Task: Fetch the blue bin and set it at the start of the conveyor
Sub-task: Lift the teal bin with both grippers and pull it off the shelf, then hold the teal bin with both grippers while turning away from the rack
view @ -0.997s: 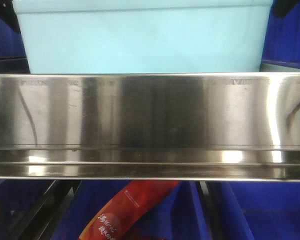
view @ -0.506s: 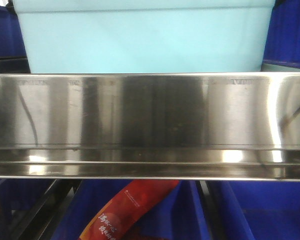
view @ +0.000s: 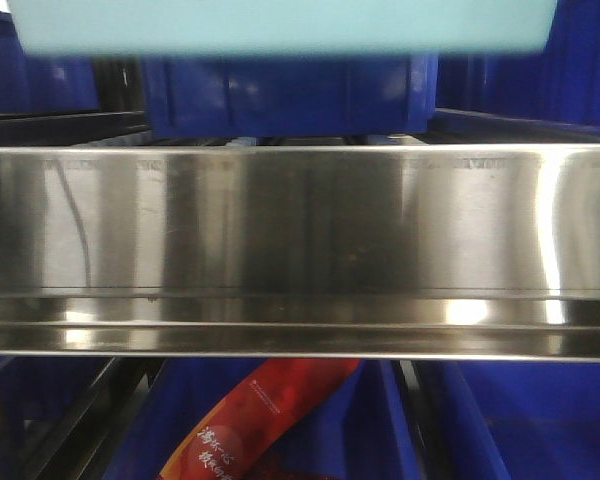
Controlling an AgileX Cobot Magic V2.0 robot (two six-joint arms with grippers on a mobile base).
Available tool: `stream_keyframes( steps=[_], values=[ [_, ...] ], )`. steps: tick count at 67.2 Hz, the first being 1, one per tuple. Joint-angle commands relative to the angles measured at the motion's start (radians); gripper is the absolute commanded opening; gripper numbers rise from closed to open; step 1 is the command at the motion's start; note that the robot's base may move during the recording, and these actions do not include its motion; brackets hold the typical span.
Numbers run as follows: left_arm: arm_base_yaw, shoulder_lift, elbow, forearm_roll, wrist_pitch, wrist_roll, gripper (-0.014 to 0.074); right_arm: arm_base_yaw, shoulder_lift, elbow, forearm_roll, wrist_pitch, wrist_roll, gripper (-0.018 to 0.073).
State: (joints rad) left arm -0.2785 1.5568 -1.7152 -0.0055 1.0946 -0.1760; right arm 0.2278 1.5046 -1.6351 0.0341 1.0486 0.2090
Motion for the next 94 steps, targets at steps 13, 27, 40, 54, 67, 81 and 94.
stream_keyframes(
  steps=[13,27,40,54,67,81,94],
  values=[
    [0.004,-0.185,-0.011,0.015,-0.040,0.011,-0.0111,-0.006,-0.186,-0.014,-0.054,-0.045,-0.012,-0.0153],
    [0.004,-0.194,-0.011,0.015,-0.044,0.011,-0.0111,-0.006,-0.214,-0.016,-0.054,-0.060,-0.012,-0.0153],
    [0.004,-0.192,-0.011,0.015,-0.044,0.011,-0.0111,-0.006,-0.212,-0.016,-0.054,-0.062,-0.012,-0.0153],
    [0.004,-0.192,-0.011,0.017,-0.057,0.011,-0.0111,-0.006,-0.212,-0.016,-0.054,-0.062,-0.012,-0.0153],
    [0.004,-0.192,-0.011,0.017,-0.117,0.011,-0.0111,-0.006,-0.212,-0.016,-0.054,-0.062,-0.012,-0.0153],
    [0.004,-0.192,-0.011,0.017,-0.178,0.011,-0.0111,-0.006,-0.212,-0.016,-0.054,-0.062,-0.012,-0.0153],
    [0.004,-0.192,-0.011,0.017,-0.252,0.011,-0.0111,-0.006,-0.212,-0.016,-0.054,-0.062,-0.012,-0.0153]
  ],
)
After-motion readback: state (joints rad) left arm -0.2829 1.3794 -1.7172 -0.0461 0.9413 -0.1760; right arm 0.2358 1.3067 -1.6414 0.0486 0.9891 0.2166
